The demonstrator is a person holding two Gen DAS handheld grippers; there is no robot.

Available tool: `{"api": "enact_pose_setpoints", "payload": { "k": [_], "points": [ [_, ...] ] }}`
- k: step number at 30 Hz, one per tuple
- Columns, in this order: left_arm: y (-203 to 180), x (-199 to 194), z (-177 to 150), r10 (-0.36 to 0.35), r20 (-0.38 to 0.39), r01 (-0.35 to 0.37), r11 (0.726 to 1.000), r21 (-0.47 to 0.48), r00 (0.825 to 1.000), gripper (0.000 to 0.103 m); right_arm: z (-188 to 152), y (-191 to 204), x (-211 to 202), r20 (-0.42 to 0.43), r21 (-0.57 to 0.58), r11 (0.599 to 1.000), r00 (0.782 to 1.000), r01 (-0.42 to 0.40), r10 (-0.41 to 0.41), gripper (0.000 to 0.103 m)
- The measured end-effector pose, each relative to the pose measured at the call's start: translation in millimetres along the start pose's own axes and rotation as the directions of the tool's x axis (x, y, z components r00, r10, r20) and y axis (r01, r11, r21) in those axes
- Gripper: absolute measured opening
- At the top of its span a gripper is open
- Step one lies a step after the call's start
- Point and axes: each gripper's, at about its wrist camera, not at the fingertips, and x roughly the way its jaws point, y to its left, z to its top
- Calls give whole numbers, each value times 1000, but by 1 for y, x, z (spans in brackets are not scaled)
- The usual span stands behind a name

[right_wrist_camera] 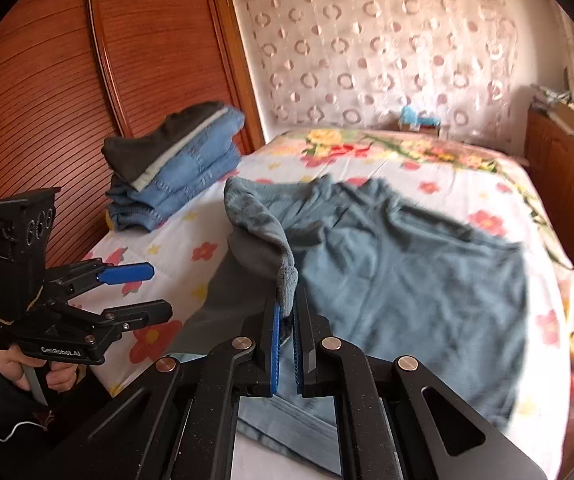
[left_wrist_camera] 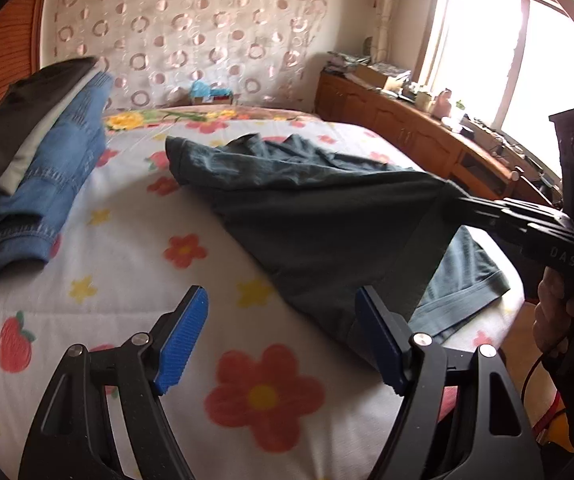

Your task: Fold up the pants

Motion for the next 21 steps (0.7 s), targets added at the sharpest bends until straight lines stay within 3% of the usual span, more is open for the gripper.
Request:
{"api": "enact_pose_setpoints", "payload": {
  "k": [11, 21],
  "points": [
    [-27, 8, 15, -36, 14, 36, 998, 43, 999, 77, -24, -3, -54, 58, 16, 995, 993, 98, -99, 5],
    [-42, 14, 19, -76, 1, 75, 995, 70, 997, 77, -35, 13, -65, 66, 31, 986, 984, 162, -164, 5]
  ]
}}
